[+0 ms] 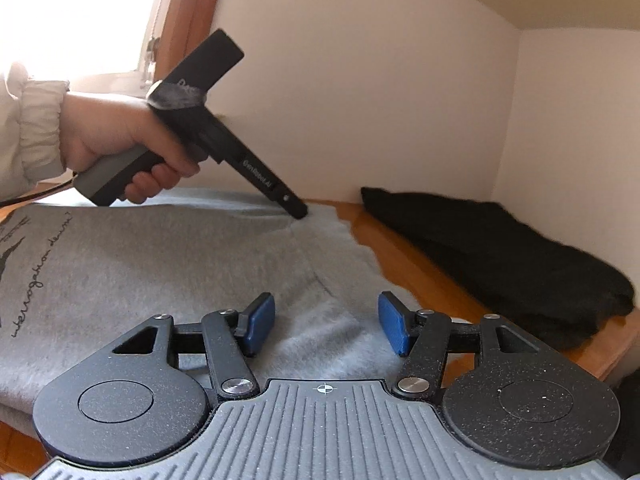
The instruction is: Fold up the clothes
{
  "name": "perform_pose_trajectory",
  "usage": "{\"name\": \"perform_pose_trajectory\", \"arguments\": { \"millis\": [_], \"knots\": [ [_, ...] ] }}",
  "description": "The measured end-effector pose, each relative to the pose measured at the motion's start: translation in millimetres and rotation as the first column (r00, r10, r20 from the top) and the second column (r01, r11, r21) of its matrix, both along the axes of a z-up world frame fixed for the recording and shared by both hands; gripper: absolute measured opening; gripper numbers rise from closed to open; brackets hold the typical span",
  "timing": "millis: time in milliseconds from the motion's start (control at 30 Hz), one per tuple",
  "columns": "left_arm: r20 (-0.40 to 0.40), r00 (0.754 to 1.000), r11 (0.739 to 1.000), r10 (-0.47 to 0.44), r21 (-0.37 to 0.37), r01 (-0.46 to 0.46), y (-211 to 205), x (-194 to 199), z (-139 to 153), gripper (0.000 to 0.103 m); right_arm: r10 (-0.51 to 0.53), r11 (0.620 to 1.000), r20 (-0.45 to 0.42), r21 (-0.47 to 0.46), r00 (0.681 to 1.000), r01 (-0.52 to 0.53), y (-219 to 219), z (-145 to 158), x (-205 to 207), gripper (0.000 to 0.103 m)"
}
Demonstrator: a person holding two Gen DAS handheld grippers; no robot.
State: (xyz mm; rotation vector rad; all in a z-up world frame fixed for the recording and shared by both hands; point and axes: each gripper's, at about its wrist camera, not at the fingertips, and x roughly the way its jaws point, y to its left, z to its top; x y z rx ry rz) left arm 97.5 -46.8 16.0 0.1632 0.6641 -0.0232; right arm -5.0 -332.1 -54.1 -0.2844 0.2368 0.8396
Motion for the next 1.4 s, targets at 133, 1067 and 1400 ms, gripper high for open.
{"name": "perform_pose_trajectory", "arguments": {
  "millis": [133,1067,1400],
  "knots": [
    [0.017,0.998,0.998,0.06,-0.011,-0.06,16.4,-10.3,4.2,0.027,-0.02,0.999,-0.042,0.033,0.999,0.022,-10.5,-0.1,-2.0,0.059],
    [0.049,0.998,0.989,0.042,-0.141,-0.035,43.2,-257.5,-5.1,0.048,0.306,0.951,-0.158,0.007,0.939,-0.309,74.3,24.5,-145.3,0.049],
    [0.107,0.993,0.982,-0.041,-0.181,0.06,28.1,-277.4,10.1,0.047,0.308,0.951,-0.123,0.042,0.943,-0.305,64.1,27.0,-155.4,0.048]
  ]
}}
